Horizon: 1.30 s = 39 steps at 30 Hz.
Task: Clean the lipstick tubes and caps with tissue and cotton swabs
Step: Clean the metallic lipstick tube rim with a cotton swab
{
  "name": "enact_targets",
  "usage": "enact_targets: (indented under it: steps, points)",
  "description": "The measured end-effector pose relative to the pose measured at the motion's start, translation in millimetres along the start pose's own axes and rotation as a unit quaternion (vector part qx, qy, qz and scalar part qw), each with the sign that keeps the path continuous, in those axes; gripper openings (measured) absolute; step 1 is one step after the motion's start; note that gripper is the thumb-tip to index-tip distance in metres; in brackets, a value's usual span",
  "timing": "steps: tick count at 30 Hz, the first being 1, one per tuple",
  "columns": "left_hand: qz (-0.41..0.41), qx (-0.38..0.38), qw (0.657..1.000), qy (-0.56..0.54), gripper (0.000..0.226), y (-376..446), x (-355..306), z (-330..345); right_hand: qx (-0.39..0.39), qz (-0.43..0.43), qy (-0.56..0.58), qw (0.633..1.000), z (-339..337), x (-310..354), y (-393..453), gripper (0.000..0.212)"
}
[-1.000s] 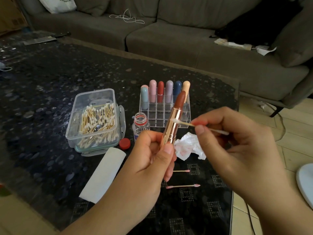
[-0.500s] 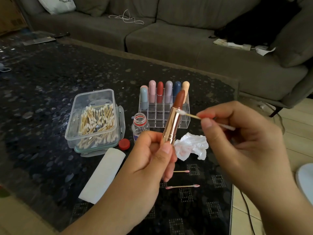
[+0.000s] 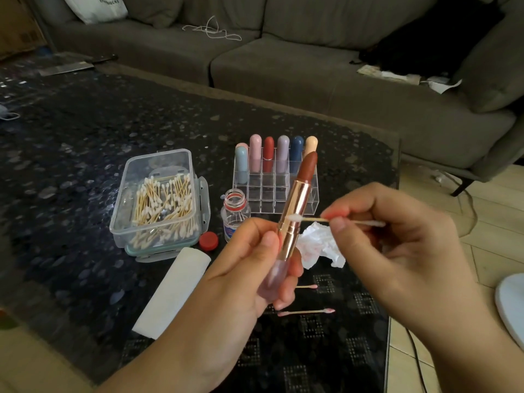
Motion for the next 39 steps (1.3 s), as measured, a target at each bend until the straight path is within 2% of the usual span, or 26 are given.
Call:
enact_targets:
  steps: [4, 9, 13, 17, 19, 22, 24, 27, 30, 33, 37, 39]
  points:
    - [0.015, 0.001, 0.999, 0.032, 0.022, 1, -2, 0, -0.042, 0.001, -0.032, 0.999, -9, 1, 2, 0.008]
    - [0.029, -0.024, 0.996, 0.078, 0.019, 3, 1, -6, 0.004, -0.006, -0.042, 0.999, 3, 2, 0, 0.009]
    - [0.039, -0.034, 0.995, 0.089, 0.028, 4, -2, -8, -0.04, 0.009, -0.065, 0.997, -6, 0, 2, 0.008]
    - [0.058, -0.044, 0.991, 0.112, 0.023, 4, -3, -8, 0.004, -0.009, -0.08, 0.997, 4, 3, 0, 0.011]
    - [0.058, -0.045, 0.991, 0.108, 0.021, 4, -5, -8, -0.005, -0.009, -0.082, 0.997, 3, 4, 0, 0.01]
    - [0.062, -0.046, 0.983, 0.167, 0.024, 5, -5, -9, -0.041, 0.0, -0.092, 0.995, -6, 4, 1, 0.01]
    - [0.067, -0.049, 0.976, 0.202, 0.023, 5, -4, -11, -0.021, -0.004, -0.091, 0.996, -1, 5, 1, 0.011]
    - [0.07, -0.052, 0.97, 0.228, 0.029, 4, -6, -9, 0.004, -0.02, -0.102, 0.995, 7, 8, -1, 0.007]
    - [0.054, -0.072, 0.976, 0.199, 0.043, 1, -6, -12, -0.039, -0.007, -0.108, 0.993, -3, 7, 0, 0.011]
    - [0.052, -0.068, 0.976, 0.2, 0.037, 2, -6, -11, -0.05, -0.006, -0.124, 0.991, -6, 8, -1, 0.012]
    - [0.063, -0.056, 0.976, 0.203, 0.017, 5, -4, -10, -0.037, -0.022, -0.138, 0.99, 0, 11, -1, 0.012]
    - [0.068, -0.05, 0.975, 0.203, 0.018, 4, -3, -10, -0.05, -0.008, -0.129, 0.99, -4, 9, 0, 0.012]
Point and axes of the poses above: each hand's wrist, its own y-axis towards the middle knuckle, its own z-axis out of the palm, x = y × z, the point moved 9 cm from there along y, towards the middle knuckle, and after that the axes turned 11 degrees about -y, right-handed, at the moved point
